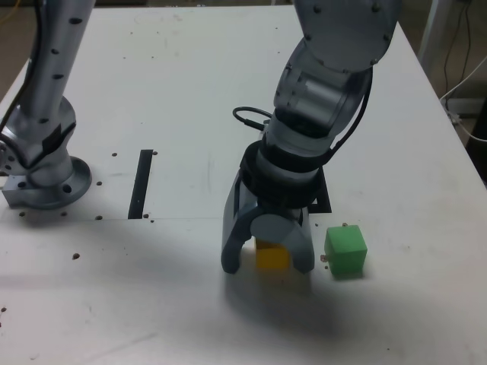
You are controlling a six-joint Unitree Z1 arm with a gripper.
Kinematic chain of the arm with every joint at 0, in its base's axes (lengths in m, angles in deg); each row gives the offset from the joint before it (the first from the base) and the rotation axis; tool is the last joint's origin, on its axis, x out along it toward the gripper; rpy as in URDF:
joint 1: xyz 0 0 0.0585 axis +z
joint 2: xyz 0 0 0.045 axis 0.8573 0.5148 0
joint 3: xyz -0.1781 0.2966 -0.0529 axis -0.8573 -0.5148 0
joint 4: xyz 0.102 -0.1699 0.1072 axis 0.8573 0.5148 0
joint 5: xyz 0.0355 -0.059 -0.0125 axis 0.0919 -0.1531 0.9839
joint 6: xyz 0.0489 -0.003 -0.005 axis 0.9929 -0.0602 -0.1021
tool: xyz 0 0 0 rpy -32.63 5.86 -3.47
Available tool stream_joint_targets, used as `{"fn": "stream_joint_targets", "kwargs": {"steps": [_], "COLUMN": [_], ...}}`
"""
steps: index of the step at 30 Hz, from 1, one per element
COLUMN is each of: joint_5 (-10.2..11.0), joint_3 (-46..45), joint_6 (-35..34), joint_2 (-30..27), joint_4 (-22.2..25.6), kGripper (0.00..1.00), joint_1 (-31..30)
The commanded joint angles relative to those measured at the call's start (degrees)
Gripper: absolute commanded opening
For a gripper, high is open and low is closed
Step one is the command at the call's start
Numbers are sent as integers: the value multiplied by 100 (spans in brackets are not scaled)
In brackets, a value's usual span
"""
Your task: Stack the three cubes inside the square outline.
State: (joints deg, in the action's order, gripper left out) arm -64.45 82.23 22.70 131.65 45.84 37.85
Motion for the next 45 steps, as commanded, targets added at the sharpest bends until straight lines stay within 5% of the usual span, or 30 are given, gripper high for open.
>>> {"fn": "stream_joint_targets", "kwargs": {"steps": [1,5,22,36,45], "joint_5": [27,46,65,760,900], "joint_3": [-14,-23,20,157,430], "joint_6": [32,70,75,87,805], "joint_2": [30,29,-46,-939,-875], "joint_4": [-43,-110,-57,663,711], "kGripper": [30,21,20,20,20], "joint_1": [-2,-2,-2,267,964]}}
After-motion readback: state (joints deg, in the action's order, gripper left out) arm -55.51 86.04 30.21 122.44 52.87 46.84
